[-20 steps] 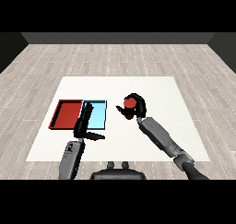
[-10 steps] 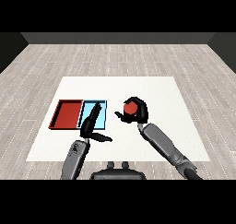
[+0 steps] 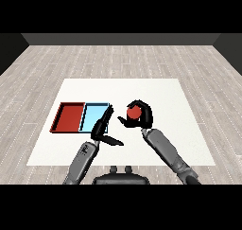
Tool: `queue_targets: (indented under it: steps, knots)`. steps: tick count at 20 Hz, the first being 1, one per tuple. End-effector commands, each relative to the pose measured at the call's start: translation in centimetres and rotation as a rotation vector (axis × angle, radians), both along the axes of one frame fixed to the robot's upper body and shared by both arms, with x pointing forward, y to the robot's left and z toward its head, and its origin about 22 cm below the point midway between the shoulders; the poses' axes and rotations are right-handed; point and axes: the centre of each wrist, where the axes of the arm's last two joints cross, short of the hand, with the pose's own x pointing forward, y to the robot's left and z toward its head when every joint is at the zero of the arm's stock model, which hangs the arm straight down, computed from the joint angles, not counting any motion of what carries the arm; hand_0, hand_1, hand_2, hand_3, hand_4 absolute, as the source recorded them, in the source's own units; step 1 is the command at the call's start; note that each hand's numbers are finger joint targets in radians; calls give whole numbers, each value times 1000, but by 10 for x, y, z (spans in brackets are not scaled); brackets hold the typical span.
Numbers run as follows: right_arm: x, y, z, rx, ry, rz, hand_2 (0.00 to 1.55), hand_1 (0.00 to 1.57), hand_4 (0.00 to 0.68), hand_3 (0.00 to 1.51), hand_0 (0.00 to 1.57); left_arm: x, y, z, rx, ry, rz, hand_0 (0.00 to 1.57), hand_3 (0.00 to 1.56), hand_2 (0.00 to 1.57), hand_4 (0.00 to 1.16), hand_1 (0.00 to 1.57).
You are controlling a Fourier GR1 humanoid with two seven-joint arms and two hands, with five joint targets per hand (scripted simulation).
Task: Pick the red can and put it in the red box
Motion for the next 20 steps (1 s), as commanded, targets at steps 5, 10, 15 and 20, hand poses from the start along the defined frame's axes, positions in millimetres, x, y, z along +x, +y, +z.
queue_targets:
  steps: [5,10,15,20]
  knots:
    - [8,22,0,-13,-8,34,1478,1571,650,1413,1571,16,-18,-21,3,85,-49,0,0,0,0,0]
    - [6,-13,10,-5,-24,48,1482,1571,654,1418,1571,7,-37,-26,8,123,-75,0,0,0,0,0]
    - [-15,19,-7,-12,-25,55,1475,1571,637,1410,1571,7,-41,-10,-35,138,-89,0,0,0,0,0]
    - [-27,39,0,-4,-13,85,1482,1571,644,1416,1571,17,-53,-31,-5,167,-98,0,0,0,0,0]
